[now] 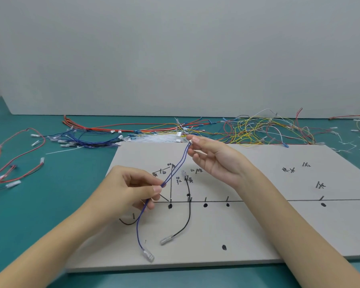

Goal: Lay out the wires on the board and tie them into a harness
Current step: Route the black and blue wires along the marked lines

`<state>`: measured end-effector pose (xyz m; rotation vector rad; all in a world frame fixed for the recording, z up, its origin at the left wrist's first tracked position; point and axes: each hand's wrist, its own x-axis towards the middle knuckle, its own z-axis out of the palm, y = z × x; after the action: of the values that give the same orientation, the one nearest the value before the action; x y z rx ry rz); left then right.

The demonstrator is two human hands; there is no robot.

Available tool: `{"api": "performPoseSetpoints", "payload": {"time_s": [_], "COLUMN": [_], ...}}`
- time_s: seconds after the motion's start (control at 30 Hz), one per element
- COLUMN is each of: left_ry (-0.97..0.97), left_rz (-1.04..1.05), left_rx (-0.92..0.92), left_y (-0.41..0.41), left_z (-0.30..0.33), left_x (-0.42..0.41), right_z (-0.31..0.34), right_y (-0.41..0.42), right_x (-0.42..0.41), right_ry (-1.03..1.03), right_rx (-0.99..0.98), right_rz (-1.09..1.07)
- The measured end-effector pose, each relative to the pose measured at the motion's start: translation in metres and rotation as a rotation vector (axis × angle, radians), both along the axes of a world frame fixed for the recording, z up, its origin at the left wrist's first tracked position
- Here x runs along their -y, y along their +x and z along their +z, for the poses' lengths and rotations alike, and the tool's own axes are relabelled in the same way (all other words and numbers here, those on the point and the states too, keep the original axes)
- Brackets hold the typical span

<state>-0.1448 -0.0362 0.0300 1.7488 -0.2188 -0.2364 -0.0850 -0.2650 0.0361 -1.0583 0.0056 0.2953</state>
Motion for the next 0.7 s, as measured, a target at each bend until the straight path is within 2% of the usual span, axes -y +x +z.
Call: {"api": "performPoseSetpoints", "payload": {"time_s": [0.27,0.4,0.7], "left_ry": [0.004,0.008,0.015], "left_rz": [-0.035,-0.041,-0.049], "left_rx": [-0.075,-0.133,-0.144], "left_y": [0.0011,0.0044,0.0069], "left_z": [0.0032,0.0033,0.0027], "left_x": [-0.0026,-0.0076,-0.0096], "right_z": [-0.0026,-0.0009,0.0035], "right_y": [0.0005,-0.0015,-0.0069], "right_x": [-0.0011,0.0009,0.0014], "right_ry": [0.134,0.156,0.197], "right_rx": [-0.046,-0.049,-0.055], "right_rz": [0.012,0.036,0.029]}}
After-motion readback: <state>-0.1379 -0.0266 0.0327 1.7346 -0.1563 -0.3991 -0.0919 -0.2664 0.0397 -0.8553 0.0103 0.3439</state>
